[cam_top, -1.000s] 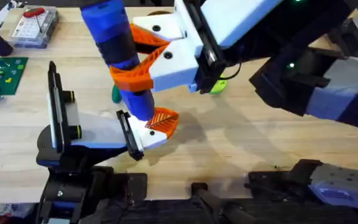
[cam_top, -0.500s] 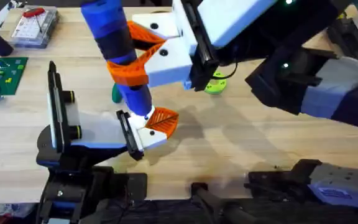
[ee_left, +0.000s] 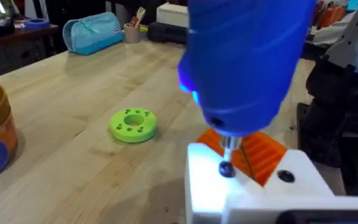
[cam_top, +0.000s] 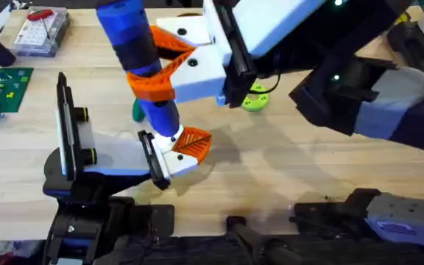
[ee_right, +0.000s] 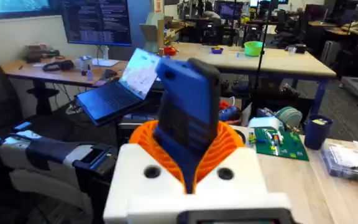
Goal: Pick up the gripper from the table and insert it into the empty holder that is missing its gripper. Then pick up a screw, insert it into the mounting hole, and use the screwdriver to tighten it. Finally, clean up the table by picking up the vegetable and placing it into the bucket.
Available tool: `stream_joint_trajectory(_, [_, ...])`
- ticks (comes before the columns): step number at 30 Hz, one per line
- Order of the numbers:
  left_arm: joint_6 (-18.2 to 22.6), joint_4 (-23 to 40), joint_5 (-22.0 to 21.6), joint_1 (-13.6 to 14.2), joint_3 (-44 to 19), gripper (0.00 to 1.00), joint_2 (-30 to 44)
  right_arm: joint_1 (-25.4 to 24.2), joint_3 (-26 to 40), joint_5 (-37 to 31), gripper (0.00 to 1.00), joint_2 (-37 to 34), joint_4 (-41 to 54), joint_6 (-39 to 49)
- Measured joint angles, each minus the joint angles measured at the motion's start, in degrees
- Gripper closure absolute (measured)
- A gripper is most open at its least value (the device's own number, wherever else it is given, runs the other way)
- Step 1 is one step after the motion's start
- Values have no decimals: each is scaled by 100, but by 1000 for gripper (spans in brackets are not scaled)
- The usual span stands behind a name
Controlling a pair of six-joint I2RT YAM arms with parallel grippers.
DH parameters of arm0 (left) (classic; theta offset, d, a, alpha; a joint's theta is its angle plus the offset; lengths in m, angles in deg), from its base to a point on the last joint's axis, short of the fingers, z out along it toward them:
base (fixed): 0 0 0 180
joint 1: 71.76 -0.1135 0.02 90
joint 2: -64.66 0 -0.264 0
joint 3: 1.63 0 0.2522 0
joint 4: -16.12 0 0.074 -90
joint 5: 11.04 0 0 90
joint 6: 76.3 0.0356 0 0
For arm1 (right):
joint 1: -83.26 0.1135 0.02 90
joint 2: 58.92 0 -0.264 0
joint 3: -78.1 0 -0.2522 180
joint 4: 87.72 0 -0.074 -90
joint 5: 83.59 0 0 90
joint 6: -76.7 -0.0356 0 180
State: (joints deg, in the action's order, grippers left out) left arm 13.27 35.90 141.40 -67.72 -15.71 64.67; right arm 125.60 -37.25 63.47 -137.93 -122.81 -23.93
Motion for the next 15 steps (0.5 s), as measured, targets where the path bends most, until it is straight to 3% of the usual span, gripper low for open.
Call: stream_joint_trajectory(15, [-1,0,0,0,0,996,0,24,0,-2,975,-23,152,51])
